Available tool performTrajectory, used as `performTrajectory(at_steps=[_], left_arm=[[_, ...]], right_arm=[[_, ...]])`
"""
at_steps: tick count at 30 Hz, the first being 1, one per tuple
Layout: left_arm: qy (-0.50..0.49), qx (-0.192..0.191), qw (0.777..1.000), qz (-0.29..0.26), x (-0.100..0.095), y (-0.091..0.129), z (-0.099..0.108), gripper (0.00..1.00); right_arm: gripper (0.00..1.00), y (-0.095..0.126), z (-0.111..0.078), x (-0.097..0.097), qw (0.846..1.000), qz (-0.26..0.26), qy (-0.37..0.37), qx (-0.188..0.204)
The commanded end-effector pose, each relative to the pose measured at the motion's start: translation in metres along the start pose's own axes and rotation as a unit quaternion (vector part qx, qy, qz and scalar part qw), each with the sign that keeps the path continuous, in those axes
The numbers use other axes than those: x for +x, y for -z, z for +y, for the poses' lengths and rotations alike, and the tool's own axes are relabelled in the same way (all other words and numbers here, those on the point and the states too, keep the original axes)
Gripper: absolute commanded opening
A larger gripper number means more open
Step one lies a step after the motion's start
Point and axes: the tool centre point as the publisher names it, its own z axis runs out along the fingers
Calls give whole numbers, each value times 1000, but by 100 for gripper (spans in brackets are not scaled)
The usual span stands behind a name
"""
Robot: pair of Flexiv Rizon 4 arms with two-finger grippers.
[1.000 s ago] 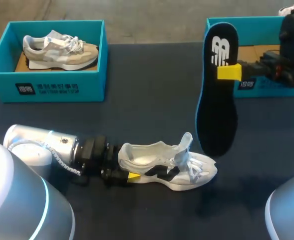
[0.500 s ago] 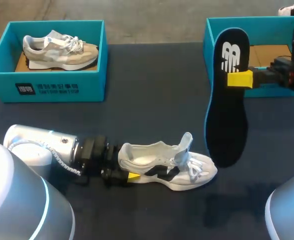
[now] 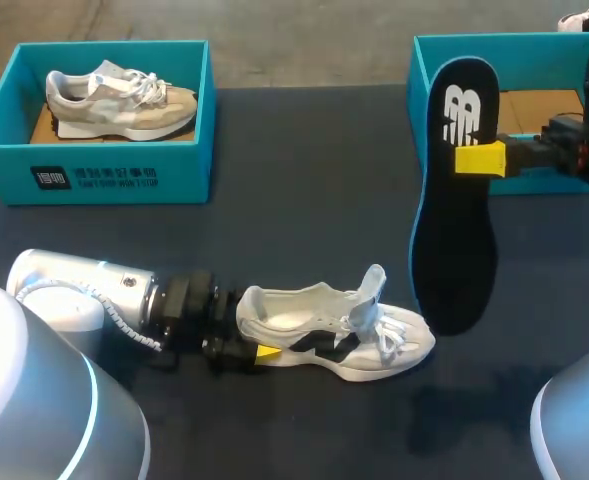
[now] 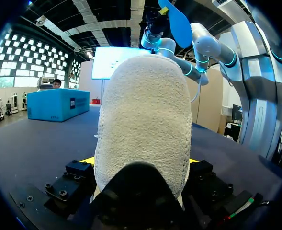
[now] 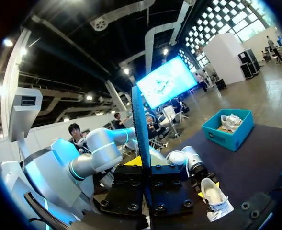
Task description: Take the shoe out of the shoebox, open the shoe tongue, remove and reinsert the insole, then place the shoe into the shoebox
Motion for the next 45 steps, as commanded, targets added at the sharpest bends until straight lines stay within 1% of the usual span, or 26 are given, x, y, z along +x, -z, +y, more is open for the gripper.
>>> performTrajectory(at_steps=[1,9,18,25,36,37,38,39,40,45], left_arm=[[0,-1,1000,0,1,0,-1,0],[0,-1,1000,0,1,0,-1,0],[0,-1,1000,0,1,0,-1,0],[0,-1,1000,0,1,0,-1,0],[0,0,1000,1,1,0,-1,0],[0,-1,1000,1,1,1,0,4],[1,-2,1000,2,0,2,1,25],[2,-5,1000,5,1,2,3,49],[1,-8,1000,6,1,3,4,100],[4,-16,1000,8,2,8,9,100]], right_arm=[[0,-1,-3,-3,1000,-1,-3,-7],[0,-9,1,-13,1000,7,-9,-12],[0,-11,5,-22,1000,-4,-10,-14],[0,-18,8,-24,1000,-3,-14,-16],[0,-18,7,-25,1000,-6,-21,-20],[0,-18,7,-25,1000,-6,-21,-20],[0,-18,7,-25,1000,-6,-21,-20],[0,-18,7,-25,1000,-6,-21,-20],[0,-18,7,-25,1000,-6,-21,-20],[0,-18,7,-25,1000,-6,-21,-20]])
